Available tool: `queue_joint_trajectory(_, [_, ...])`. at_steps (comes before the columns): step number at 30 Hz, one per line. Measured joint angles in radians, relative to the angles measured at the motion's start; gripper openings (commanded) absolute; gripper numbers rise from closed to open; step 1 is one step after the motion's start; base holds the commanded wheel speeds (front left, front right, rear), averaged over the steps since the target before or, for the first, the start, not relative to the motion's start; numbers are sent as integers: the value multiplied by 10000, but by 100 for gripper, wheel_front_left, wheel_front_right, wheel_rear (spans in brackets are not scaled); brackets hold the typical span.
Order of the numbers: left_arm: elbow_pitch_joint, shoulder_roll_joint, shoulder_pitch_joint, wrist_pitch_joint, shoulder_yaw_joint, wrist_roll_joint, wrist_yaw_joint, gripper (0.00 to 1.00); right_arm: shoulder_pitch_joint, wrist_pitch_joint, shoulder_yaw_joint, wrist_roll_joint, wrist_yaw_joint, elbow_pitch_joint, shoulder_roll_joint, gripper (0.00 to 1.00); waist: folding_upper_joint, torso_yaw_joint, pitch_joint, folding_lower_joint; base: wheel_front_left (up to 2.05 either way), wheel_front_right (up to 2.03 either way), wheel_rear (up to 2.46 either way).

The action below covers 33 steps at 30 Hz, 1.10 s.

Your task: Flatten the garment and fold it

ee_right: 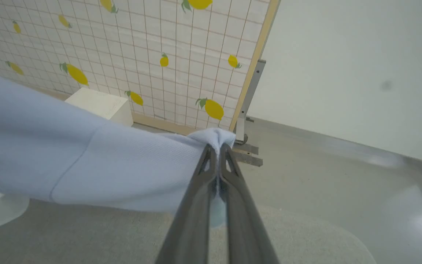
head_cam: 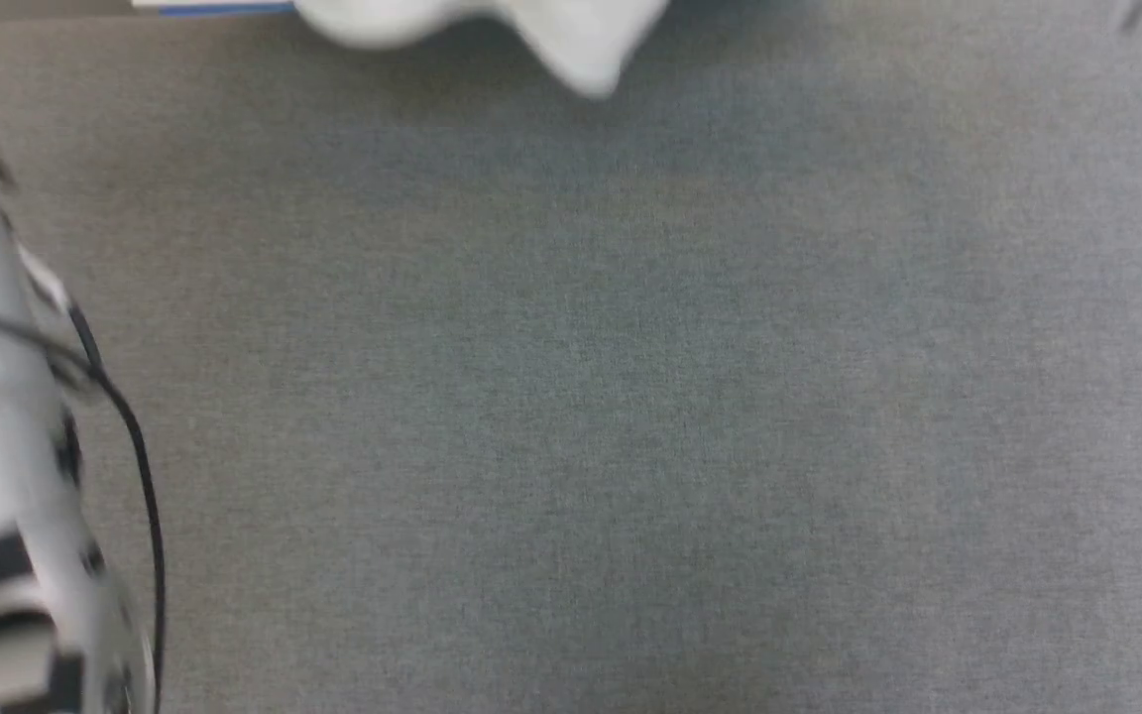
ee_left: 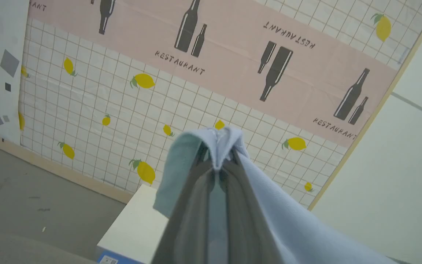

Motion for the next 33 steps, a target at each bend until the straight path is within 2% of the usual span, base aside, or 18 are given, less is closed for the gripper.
queue_joint_trajectory(3, [-422,25,1793,221,-86,132,-69,0,1442,267,77,650,0,-113,-15,0,0,72,-341,0,0,0,0])
queue_joint_trajectory(7, [-1254,-73,4424,717,-40,94,-63,0,3634,704,-274,1459,0,-857,-90,0,0,189,-892,-2,0,0,0])
queue_joint_trajectory(11, [-2226,-257,7014,1227,201,67,284,0,5959,1062,-1012,1764,2,-1910,-56,0,0,320,-1491,-2,0,0,0])
queue_joint_trajectory(18, [-3336,-717,10702,2510,376,-8,867,0,9064,1398,-2458,1710,4,-3333,1058,0,0,552,-2482,-3,0,0,0])
queue_joint_trajectory(25, [-3900,-1246,12680,3394,351,-117,1298,0,11071,1987,-3350,1055,2,-4111,1921,0,0,889,-3085,-3,0,0,0])
queue_joint_trajectory(33, [-4013,-1379,13891,4272,25,31,1843,0,12621,3628,-4059,399,4,-4510,2220,0,0,1147,-3339,-3,0,0,0])
